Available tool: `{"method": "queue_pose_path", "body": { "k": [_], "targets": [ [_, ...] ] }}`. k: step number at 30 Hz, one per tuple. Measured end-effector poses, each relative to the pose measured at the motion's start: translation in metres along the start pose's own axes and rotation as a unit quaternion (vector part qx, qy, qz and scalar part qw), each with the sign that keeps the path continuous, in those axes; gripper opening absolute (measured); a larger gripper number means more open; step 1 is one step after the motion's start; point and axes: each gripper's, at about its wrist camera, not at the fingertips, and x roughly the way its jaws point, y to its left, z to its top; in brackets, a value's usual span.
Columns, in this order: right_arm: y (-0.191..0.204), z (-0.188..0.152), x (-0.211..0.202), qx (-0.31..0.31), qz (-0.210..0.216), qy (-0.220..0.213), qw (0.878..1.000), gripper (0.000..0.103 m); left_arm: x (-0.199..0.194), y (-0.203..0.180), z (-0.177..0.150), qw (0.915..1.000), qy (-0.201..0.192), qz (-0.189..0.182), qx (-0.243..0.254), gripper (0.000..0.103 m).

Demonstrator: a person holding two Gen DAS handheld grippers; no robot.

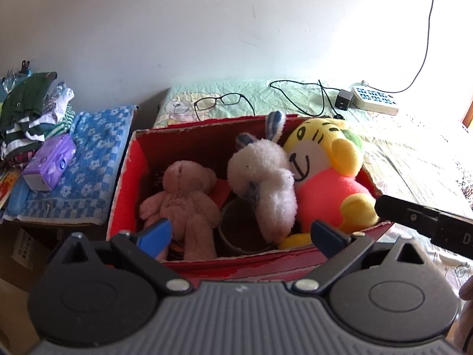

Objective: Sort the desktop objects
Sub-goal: 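Move the right tool toward the white pink-patched plush on the bed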

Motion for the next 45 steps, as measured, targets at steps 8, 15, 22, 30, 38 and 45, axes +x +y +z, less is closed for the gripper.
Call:
{"method": "queue_pose_path", "body": {
  "k": [8,15,22,30,38,45],
  "targets": [
    [-0.046,0.010,-0.009,0.016,0.006,0.018,1.000,0.039,-0.007,-0.054,-0.002,0.9977,-0.021,-0.056,0.031,0.100],
    [-0.102,0.027,-0.018,0.039,0.000,0.042,0.998,0.039,-0.001,-0.131,-0.010,0.9869,-0.021,-0.133,0.089,0.100],
    [-0.157,0.036,-0.011,0.050,0.005,0.082,0.995,0.040,0.038,-0.189,-0.027,0.9830,0.035,-0.158,0.087,0.100],
    [-0.203,0.068,0.025,0.083,0.046,0.110,0.989,0.043,0.076,-0.215,-0.041,0.9873,0.069,-0.141,0.023,0.100],
    [-0.226,0.078,0.091,0.090,0.062,0.159,0.981,0.043,0.095,-0.211,-0.055,0.9924,0.080,-0.087,-0.035,0.100],
    [-0.227,0.068,0.099,0.111,0.120,0.200,0.966,0.043,0.103,-0.198,-0.059,0.9911,0.084,-0.076,-0.071,0.100]
  ]
}}
